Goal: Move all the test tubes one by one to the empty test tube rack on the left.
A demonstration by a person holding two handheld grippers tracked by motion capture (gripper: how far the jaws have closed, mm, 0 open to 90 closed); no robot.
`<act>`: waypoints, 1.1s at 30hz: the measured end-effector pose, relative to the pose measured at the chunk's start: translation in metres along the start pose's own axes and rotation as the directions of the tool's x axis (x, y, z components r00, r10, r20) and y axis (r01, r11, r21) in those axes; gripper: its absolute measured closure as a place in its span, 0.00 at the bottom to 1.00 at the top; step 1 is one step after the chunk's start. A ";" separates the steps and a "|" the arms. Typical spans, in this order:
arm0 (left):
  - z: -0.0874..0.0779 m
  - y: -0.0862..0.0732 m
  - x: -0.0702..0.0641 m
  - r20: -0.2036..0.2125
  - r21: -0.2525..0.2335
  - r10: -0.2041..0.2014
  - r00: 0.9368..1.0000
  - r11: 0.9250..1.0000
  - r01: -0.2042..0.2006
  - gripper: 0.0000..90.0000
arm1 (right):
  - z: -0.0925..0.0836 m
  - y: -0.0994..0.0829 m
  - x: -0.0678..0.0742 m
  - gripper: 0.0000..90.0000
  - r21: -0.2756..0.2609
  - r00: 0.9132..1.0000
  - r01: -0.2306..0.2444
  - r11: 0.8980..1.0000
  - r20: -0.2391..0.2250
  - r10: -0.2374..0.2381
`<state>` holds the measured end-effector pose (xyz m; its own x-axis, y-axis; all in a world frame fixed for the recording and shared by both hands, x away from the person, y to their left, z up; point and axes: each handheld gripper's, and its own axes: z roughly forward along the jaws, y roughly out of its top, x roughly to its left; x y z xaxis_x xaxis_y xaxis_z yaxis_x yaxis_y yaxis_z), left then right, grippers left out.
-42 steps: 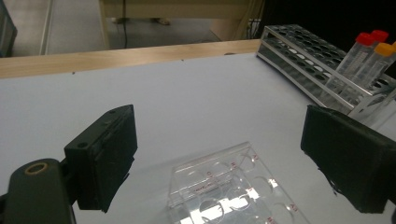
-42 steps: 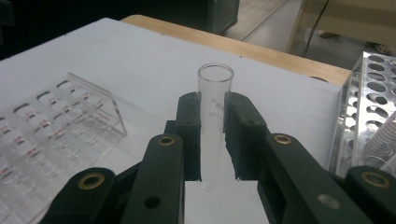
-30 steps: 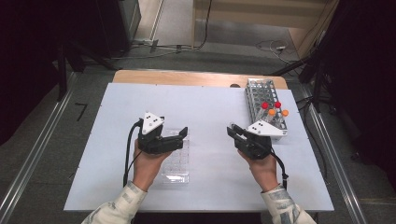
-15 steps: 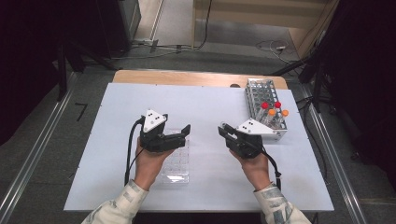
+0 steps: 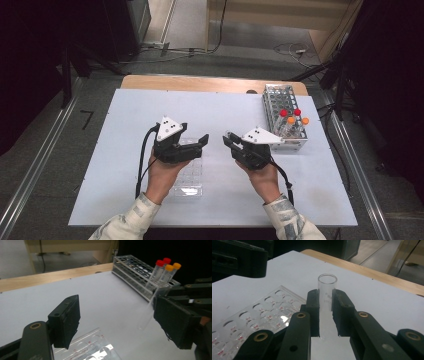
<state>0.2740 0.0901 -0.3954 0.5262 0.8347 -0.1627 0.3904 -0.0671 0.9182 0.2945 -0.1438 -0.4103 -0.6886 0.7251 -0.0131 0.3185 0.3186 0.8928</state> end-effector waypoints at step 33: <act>0.002 0.008 0.000 0.090 -0.002 0.037 0.995 0.999 -0.037 0.85 | 0.026 0.018 0.041 0.81 -0.021 0.996 0.052 0.998 -0.066 -0.053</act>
<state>0.2784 0.0880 -0.3891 0.6062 0.7789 -0.1607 0.3696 -0.0970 0.9241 0.2885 -0.0923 -0.4061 -0.7459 0.6654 -0.0307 0.2688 0.3428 0.9001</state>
